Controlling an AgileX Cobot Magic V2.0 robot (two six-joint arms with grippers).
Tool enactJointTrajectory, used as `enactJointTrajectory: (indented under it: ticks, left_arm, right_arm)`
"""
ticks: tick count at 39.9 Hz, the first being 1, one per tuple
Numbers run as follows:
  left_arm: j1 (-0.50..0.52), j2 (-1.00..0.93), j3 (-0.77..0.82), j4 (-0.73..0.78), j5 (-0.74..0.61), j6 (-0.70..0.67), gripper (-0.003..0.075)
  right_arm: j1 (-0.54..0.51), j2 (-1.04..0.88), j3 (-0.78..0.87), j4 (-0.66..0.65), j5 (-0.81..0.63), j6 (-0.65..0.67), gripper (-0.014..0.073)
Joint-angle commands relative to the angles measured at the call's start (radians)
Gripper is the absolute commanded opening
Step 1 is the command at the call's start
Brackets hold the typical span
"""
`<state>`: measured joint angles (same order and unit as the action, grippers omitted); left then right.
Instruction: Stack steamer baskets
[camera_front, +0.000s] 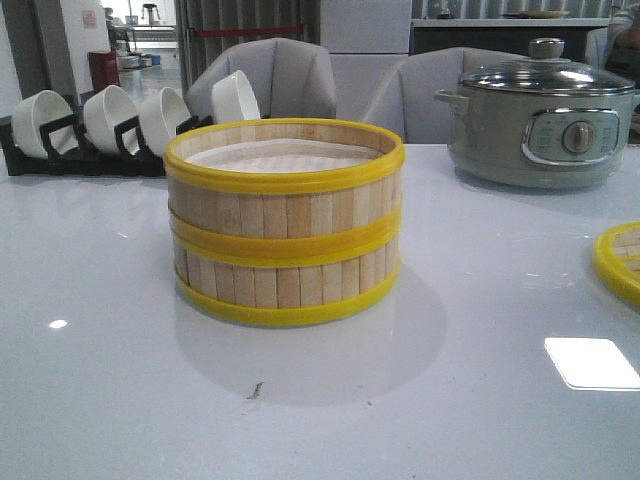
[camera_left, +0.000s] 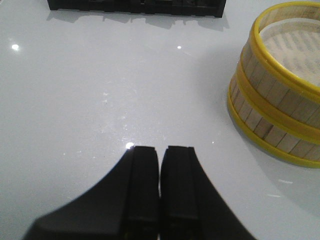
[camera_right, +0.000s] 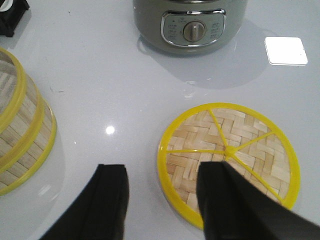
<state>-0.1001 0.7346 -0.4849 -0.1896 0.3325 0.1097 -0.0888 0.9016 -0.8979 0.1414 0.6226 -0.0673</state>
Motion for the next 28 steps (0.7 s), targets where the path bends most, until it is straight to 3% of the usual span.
enactJointTrajectory:
  ticks: [1, 22, 28]
  left_arm:
    - [-0.009, 0.0, -0.029, -0.004, -0.079, 0.003, 0.0085]
    - [-0.009, 0.0, -0.029, -0.004, -0.079, 0.003, 0.0085]
    - [-0.009, 0.0, -0.029, -0.004, -0.079, 0.003, 0.0085]
  right_arm:
    - [-0.001, -0.005, -0.039, 0.01, -0.066, -0.006, 0.0424]
    - [-0.001, -0.005, -0.039, 0.01, -0.06, -0.006, 0.0421]
    - [-0.001, -0.005, -0.039, 0.01, -0.044, -0.006, 0.0301]
